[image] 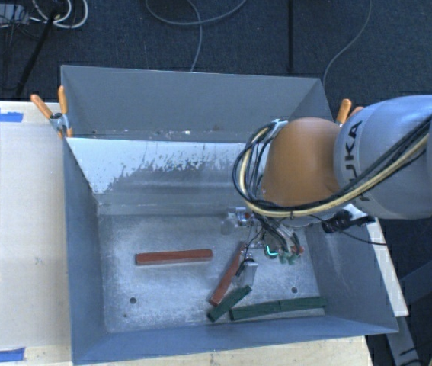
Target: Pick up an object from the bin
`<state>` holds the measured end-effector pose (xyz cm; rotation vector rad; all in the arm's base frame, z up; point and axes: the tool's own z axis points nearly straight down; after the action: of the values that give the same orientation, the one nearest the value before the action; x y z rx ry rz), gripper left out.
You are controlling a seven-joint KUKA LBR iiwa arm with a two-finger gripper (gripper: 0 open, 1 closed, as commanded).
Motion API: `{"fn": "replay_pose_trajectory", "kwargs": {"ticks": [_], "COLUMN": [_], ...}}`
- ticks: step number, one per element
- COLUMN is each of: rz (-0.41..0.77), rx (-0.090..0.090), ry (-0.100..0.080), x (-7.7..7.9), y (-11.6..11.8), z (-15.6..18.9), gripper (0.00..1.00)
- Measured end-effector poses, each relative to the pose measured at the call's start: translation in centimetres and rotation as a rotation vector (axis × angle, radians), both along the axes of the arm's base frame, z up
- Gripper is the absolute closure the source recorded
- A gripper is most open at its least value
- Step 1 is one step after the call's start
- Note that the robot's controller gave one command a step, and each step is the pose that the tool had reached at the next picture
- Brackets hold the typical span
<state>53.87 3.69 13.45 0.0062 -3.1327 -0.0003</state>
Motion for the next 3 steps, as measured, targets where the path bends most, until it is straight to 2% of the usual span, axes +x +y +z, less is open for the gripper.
{"fn": "replay_pose_trajectory", "kwargs": {"ticks": [1,2,3], "rz": [-0.009,0.023,-0.076], "rx": [0.003,0.002,0.000], "ry": [-0.004,-0.012,-0.009], "x": [1.9,1.8,2.5], "y": [7.7,11.1,10.5], "z": [-6.9,-3.3,-3.5], "gripper": [0.00,0.00,0.00]}}
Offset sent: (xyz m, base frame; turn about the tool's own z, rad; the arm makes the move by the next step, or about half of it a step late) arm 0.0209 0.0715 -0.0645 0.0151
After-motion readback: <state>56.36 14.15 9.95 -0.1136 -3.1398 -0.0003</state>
